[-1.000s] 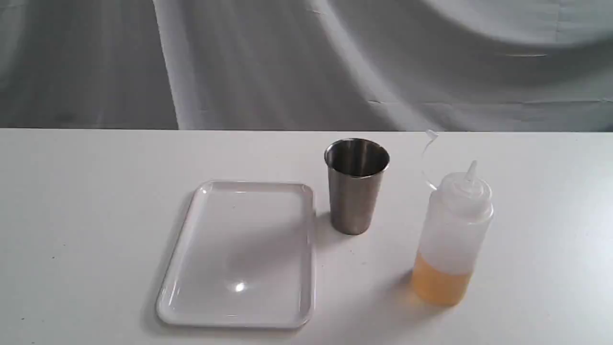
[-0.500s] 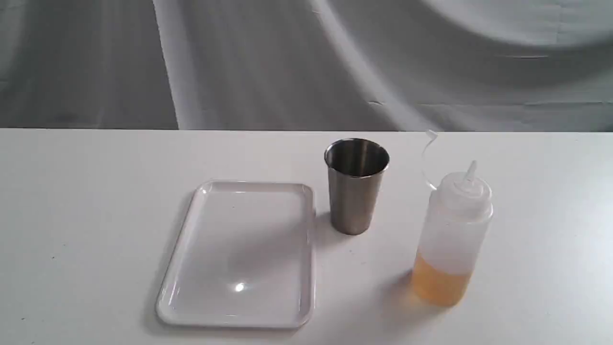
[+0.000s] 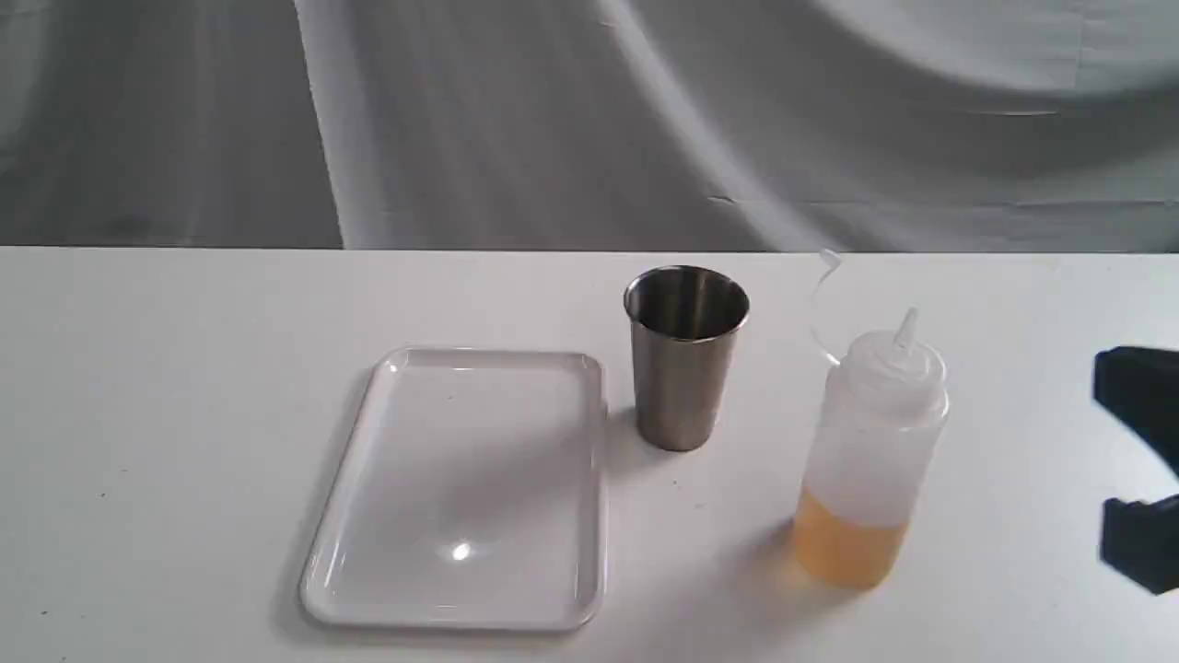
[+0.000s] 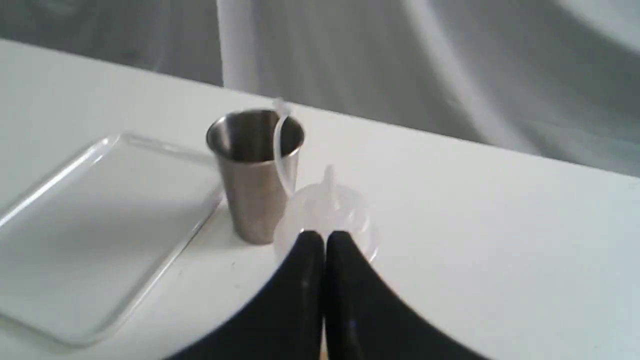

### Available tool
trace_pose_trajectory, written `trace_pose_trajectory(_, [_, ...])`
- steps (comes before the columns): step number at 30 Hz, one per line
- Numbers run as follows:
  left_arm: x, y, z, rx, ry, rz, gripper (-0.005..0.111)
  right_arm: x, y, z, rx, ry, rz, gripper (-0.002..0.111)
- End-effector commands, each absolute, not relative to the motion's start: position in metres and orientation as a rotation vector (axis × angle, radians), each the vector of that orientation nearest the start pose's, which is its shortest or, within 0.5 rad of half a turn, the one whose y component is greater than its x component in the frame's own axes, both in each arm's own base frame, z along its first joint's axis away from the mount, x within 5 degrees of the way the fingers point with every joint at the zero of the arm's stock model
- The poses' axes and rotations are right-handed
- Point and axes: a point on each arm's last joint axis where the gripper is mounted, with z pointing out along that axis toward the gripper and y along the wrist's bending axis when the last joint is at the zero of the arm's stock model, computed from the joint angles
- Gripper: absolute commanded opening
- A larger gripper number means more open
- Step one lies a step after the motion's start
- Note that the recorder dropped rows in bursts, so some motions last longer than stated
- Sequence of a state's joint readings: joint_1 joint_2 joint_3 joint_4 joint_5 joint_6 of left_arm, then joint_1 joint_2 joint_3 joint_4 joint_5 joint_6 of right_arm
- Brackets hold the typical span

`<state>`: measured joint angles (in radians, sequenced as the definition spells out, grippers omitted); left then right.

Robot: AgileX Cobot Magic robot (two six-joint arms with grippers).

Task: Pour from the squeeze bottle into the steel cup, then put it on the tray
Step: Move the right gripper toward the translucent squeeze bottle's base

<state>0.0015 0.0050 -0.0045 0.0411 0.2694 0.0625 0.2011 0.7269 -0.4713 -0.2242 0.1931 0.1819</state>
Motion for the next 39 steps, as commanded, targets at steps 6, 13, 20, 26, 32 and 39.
trace_pose_trajectory(6, [0.055, 0.001, 0.189, 0.081, 1.744, 0.085, 0.008, 0.184, 0.043, 0.26, -0.221, 1.973, 0.155, 0.0])
trace_pose_trajectory(13, [0.055, 0.001, 0.189, 0.081, 1.744, 0.085, 0.008, 0.206, 0.05, 0.238, -0.226, 2.027, 0.174, 0.0])
trace_pose_trajectory(20, [0.055, 0.001, 0.189, 0.081, 1.744, 0.085, 0.008, 0.211, 0.051, 0.208, -0.176, 2.008, 0.2, 0.0])
trace_pose_trajectory(26, [0.055, 0.001, 0.189, 0.081, 1.744, 0.085, 0.008, 0.204, 0.044, 0.181, -0.138, 2.028, 0.144, 0.0])
trace_pose_trajectory(32, [0.055, 0.001, 0.189, 0.081, 1.744, 0.085, 0.008, 0.215, 0.046, 0.154, -0.141, 2.083, 0.122, 0.0])
trace_pose_trajectory(39, [0.055, 0.001, 0.189, 0.081, 1.744, 0.085, 0.008, 0.224, 0.046, 0.135, -0.161, 2.081, 0.086, 0.0])
